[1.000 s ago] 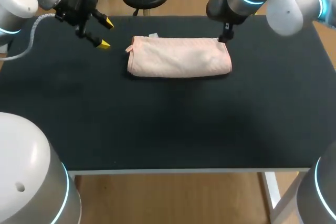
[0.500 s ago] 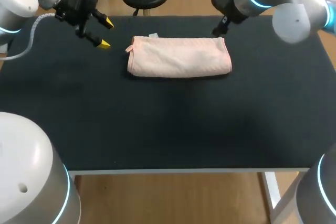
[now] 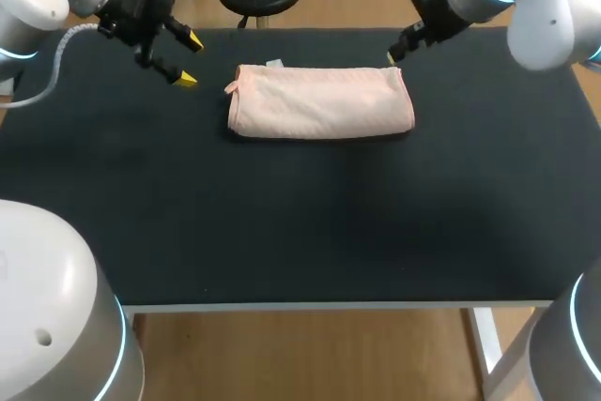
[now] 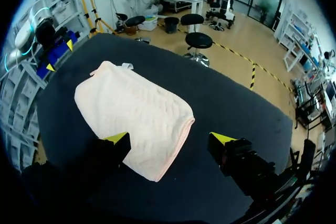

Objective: Fold the towel

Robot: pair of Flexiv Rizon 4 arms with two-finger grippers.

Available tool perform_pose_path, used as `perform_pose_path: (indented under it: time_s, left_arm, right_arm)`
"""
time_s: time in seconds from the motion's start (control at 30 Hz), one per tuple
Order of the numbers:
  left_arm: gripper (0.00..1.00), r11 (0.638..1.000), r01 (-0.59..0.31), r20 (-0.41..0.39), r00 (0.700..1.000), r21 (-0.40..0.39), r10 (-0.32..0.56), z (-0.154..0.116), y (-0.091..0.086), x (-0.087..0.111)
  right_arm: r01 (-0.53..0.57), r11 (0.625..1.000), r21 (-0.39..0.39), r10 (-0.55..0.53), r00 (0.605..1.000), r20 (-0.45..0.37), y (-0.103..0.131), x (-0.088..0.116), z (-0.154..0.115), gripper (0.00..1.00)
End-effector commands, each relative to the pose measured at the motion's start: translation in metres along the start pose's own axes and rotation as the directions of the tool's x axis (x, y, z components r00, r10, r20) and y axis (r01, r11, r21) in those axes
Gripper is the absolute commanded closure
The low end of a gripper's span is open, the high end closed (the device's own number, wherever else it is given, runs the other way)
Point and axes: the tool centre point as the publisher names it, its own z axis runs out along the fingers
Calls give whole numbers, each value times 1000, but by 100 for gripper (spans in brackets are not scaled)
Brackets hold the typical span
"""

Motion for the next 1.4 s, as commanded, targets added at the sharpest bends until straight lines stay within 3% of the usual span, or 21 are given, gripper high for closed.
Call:
perform_pose_path:
  time_s: [0.03,0.3,0.8,1.4]
  left_arm:
    - [0,1000,-1,2,1000,0,1,0,0,0]
    - [0,1000,-1,2,1000,0,1,0,0,0]
    - [0,1000,-1,2,1000,0,1,0,0,0]
    - [0,1000,-1,2,1000,0,1,0,0,0]
  right_arm:
    - [-266,961,70,273,951,-147,-8,-7,17,0]
    - [-302,944,129,323,925,-201,-30,3,45,0]
    - [-326,930,173,358,911,-207,-41,1,76,0]
    - [-431,886,169,463,843,-276,-51,0,105,0]
